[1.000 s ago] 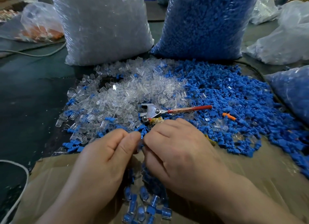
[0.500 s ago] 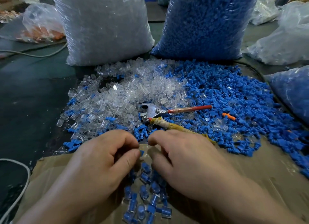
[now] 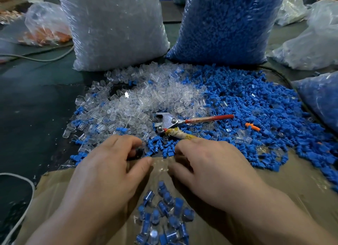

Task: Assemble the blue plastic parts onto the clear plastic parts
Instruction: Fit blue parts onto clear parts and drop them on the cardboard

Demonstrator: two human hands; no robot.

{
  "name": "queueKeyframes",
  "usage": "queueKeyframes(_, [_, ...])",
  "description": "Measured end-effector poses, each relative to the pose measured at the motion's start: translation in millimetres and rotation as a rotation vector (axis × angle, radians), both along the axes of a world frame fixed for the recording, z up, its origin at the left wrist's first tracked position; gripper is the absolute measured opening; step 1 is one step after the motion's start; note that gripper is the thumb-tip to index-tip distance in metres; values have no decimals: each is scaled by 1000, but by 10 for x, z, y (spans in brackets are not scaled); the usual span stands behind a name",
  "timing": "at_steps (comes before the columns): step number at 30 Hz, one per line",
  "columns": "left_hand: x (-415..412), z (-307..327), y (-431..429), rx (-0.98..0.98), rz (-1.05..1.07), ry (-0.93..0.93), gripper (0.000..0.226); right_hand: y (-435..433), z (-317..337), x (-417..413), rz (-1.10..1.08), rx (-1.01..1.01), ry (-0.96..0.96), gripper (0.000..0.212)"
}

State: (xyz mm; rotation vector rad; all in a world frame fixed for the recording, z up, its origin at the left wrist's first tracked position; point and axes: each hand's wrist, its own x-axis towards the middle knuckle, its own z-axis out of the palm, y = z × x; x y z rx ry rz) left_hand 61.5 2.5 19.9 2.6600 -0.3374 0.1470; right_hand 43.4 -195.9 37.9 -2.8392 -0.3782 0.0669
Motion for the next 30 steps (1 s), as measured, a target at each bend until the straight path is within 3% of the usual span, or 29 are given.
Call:
queueKeyframes(2, [17,-11,-77,161,29,-13,67,39,-59,38,-32,-35,-45,39])
queueKeyframes(4, [21,-19,-143,243,58,-24,74,92,-105,84,-35,-84,-92,46])
queueKeyframes(7, [29,-11,-173,262,21,-15,58,158,-129,128,-11,-116,-137,43])
queueKeyframes(11, [41,-28,-154,141,-16,-10,38,166,-99,135,48,-96,-131,35])
queueKeyframes(19, [29,-91,-130,53,-8,-50,33,128,-85,132,28,-6,-78,18])
queueKeyframes(30, [27,-135,-130,-64,-24,-84,3,113,-112,125,-18,229,-156,6])
